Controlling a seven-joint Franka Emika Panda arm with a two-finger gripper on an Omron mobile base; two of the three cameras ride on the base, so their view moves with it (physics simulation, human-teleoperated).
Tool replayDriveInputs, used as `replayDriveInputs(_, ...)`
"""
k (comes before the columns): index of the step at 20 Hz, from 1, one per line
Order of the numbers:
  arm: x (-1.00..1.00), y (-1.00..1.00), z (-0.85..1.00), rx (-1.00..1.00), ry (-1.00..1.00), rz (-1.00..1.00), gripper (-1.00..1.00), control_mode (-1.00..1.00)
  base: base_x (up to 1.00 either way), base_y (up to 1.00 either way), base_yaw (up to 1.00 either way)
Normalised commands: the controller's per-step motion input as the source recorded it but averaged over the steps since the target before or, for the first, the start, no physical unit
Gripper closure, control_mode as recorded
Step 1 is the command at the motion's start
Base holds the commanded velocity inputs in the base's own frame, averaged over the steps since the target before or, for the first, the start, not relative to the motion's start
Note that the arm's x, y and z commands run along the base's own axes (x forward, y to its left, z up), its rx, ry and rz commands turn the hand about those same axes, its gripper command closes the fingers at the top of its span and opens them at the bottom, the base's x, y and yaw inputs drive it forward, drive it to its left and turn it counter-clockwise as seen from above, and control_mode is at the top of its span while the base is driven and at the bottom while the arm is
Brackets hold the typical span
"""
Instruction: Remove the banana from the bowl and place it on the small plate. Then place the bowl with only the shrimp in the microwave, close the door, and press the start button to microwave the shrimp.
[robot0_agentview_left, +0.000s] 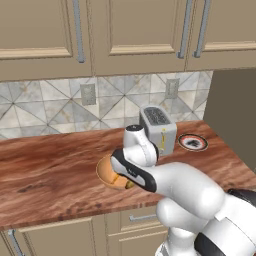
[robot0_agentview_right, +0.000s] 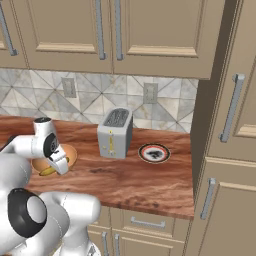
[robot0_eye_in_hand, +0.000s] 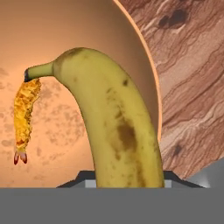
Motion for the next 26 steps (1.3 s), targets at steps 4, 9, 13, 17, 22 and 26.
replayDriveInputs(4, -0.01, 0.0, 0.06, 0.03, 0.0, -0.03, 1.0, -1.0, 0.0, 0.0, 0.0)
replayDriveInputs(9, -0.19, -0.08, 0.47, 0.03, -0.03, -0.05, 1.0, -1.0, 0.0, 0.0, 0.0)
replayDriveInputs(13, -0.38, -0.25, 0.83, 0.05, -0.16, -0.06, 1.0, -1.0, 0.0, 0.0, 0.0)
replayDriveInputs(17, -0.51, -0.53, 0.69, 0.1, -0.17, -0.08, 1.0, -1.0, 0.0, 0.0, 0.0)
replayDriveInputs(22, -0.63, -0.95, 0.43, 0.15, -0.17, -0.09, 1.0, -1.0, 0.0, 0.0, 0.0)
replayDriveInputs(26, -0.49, -1.0, 0.32, 0.11, -0.16, -0.09, 1.0, -1.0, 0.0, 0.0, 0.0)
